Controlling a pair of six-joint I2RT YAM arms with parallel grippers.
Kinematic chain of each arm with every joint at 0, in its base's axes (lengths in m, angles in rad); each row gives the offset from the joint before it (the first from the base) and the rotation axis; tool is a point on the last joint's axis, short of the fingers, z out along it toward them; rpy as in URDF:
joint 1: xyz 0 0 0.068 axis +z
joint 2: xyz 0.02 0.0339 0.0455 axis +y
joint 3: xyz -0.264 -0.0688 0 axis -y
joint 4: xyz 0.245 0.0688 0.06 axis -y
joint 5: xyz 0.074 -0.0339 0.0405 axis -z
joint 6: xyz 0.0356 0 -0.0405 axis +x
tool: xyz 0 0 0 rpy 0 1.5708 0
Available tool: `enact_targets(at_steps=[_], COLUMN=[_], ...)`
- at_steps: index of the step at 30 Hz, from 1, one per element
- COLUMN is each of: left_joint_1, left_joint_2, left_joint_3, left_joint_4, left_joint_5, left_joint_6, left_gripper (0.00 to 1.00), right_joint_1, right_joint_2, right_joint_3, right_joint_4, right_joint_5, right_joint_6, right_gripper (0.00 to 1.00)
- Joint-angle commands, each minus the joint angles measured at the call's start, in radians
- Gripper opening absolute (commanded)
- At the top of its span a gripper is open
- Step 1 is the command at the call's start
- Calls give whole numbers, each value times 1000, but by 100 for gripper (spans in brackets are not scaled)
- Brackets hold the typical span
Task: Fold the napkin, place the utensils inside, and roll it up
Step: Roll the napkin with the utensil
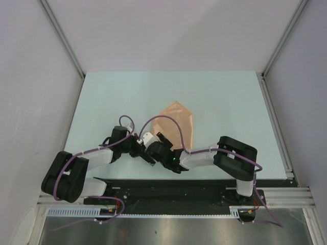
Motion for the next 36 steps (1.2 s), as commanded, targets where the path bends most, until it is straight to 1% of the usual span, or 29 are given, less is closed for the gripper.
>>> enact_targets(at_steps=[1,6,8,11,16,21,24,29,33,36], left_joint_1=[16,25,30,36,48,59,64,71,76,79], left_joint_2=[-17,-12,-9,-6,-6,-4,-3,0,3,3], left_joint_3=[32,29,27,27,33,36,36,36,39,41], left_joint_4=[1,4,6,7,0,-12,-11,-11,-11,-12], left_joint_5=[46,58,64,73,83,87,89,92,93,95], left_joint_6=[13,6,4,3,4,9,7,4,3,4], left_gripper=[0,0,0,0,0,0,0,0,0,0], right_joint_1=[2,31,37,51,69,74,74,78,100,114], right_joint_2=[-51,-14,5,24,68,68,52,21,21,36], right_joint_3=[-22,-16,-4,7,18,6,-17,-62,-99,-108], right_joint_4=[66,107,120,123,86,26,-10,-38,17,40], right_joint_5=[17,46,47,90,225,366,405,437,437,426], right_joint_6=[3,-8,-37,-60,-54,6,38,64,6,-8], right_gripper=[97,97,96,95,92,89,87,85,82,78])
